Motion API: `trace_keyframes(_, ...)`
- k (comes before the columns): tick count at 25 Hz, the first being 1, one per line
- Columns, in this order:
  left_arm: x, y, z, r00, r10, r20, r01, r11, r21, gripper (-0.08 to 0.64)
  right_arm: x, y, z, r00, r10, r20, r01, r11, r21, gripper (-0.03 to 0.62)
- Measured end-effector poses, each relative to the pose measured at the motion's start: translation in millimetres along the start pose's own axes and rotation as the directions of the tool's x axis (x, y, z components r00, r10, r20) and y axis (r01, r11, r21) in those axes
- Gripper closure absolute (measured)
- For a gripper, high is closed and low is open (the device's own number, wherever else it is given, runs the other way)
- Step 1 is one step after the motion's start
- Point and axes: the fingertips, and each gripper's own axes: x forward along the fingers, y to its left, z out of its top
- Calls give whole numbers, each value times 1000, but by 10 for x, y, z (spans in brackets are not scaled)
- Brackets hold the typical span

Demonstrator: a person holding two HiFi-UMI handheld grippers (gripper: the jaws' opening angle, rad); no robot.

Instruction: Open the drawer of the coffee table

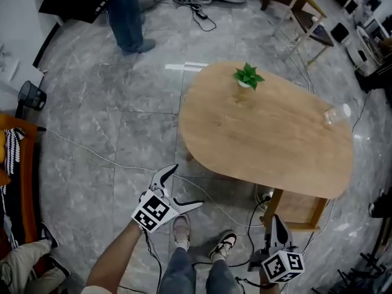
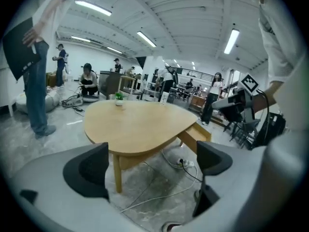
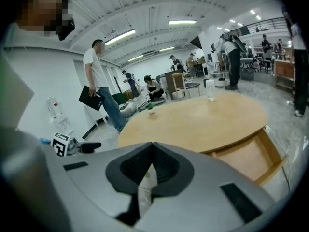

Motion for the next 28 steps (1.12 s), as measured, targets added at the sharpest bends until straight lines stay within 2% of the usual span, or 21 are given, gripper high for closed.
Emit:
trace_keyframes(3, 272, 126, -309, 997, -70, -29, 71, 997, 28, -11, 81, 55, -360, 999, 10, -46, -10, 1000, -1, 592)
trace_keyframes(6, 467, 267, -573, 994, -103, -48, 105, 993, 48, -11, 152, 48, -667, 996, -15, -89, 15, 1000, -6, 592)
trace_keyframes(12, 863, 394, -890, 985, -162, -67, 168, 981, 99, 2, 301, -63, -1007, 988, -67, -136, 76, 995, 58, 592)
trace_keyframes(17, 1127, 430, -974, 973, -208, -104, 225, 957, 183, 12, 321, -115, -1229, 979, -101, -177, 114, 991, 66, 592)
trace_keyframes(23, 1176, 515, -935, 973, -220, -71, 230, 953, 200, 88, 416, -84, -1323, 974, -108, -198, 124, 990, 70, 592)
trace_keyframes(28, 1252, 588, -909, 971, -229, -70, 239, 950, 199, 121, 543, 12, -1288, 973, -108, -204, 125, 989, 75, 592)
